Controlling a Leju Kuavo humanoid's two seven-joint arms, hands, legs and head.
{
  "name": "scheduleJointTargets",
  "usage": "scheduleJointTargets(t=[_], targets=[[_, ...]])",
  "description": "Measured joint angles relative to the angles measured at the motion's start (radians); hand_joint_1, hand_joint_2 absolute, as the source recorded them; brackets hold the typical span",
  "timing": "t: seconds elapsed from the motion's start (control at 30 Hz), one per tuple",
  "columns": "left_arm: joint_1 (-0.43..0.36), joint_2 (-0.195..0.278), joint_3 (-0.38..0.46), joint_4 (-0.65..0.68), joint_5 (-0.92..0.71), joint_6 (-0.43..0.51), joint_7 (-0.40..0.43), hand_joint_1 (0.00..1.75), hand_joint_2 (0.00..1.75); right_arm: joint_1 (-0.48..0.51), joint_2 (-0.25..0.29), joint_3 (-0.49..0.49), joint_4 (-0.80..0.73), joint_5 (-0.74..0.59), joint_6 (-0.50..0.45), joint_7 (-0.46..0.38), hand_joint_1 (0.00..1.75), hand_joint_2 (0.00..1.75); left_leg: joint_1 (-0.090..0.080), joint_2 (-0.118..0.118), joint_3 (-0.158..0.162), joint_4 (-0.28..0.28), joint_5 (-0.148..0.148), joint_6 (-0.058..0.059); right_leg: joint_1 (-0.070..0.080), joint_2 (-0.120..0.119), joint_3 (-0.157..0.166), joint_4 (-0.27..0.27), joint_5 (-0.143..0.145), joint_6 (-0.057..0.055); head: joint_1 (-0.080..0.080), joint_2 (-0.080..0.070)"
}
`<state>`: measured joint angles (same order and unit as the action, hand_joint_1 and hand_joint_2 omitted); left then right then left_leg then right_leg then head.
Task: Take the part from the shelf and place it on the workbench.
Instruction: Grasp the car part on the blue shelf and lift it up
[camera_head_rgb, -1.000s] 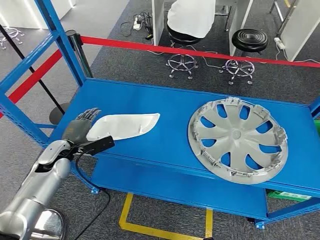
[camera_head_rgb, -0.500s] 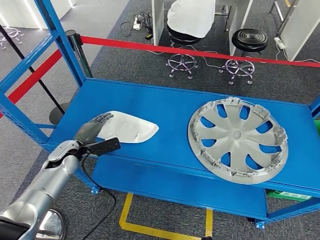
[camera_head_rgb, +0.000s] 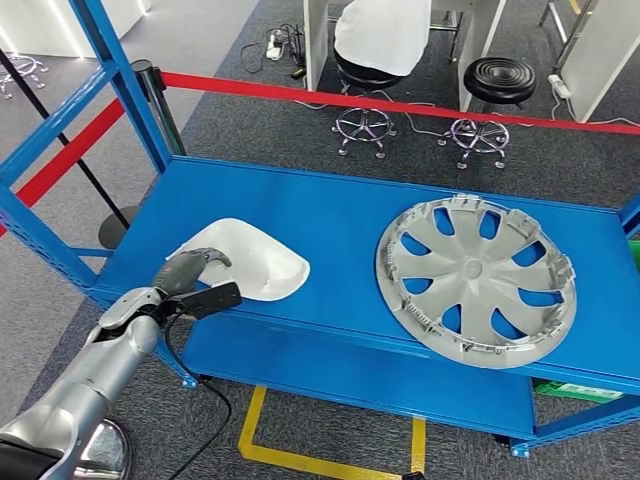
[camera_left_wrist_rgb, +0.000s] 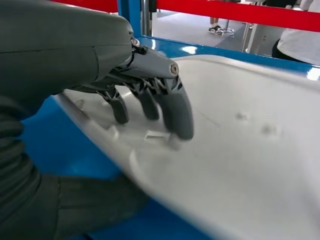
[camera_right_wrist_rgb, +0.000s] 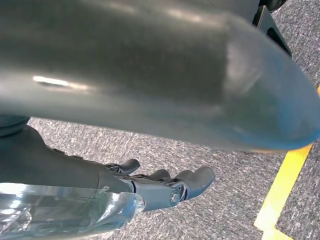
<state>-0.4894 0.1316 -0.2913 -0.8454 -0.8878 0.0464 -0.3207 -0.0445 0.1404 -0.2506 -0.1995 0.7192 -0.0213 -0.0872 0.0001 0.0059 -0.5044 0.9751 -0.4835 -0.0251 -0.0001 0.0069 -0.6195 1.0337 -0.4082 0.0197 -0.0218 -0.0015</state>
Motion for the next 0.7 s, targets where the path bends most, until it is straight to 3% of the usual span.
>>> scheduleJointTargets(t=[0.3,0.7], targets=[[0.012,-0.021,-0.001,-0.04,-0.013,0.064,0.052,1.75,1.75,0.0,0.0,0.0,0.0,0.002,-0.007,0.0,0.0,0.0,0.0,0.0,0.001,0.0,0.0,0.0,0.0,0.0,0.002,0.0,0.0,0.0,0.0,0.0],[0.153,-0.027,-0.007,-0.32,-0.018,0.087,0.06,1.75,1.75,0.007,0.001,-0.005,0.0,0.003,-0.018,-0.004,0.0,0.0,0.0,0.0,0.0,0.0,0.0,0.001,0.0,0.0,0.0,0.0,0.0,0.0,0.0,0.0]])
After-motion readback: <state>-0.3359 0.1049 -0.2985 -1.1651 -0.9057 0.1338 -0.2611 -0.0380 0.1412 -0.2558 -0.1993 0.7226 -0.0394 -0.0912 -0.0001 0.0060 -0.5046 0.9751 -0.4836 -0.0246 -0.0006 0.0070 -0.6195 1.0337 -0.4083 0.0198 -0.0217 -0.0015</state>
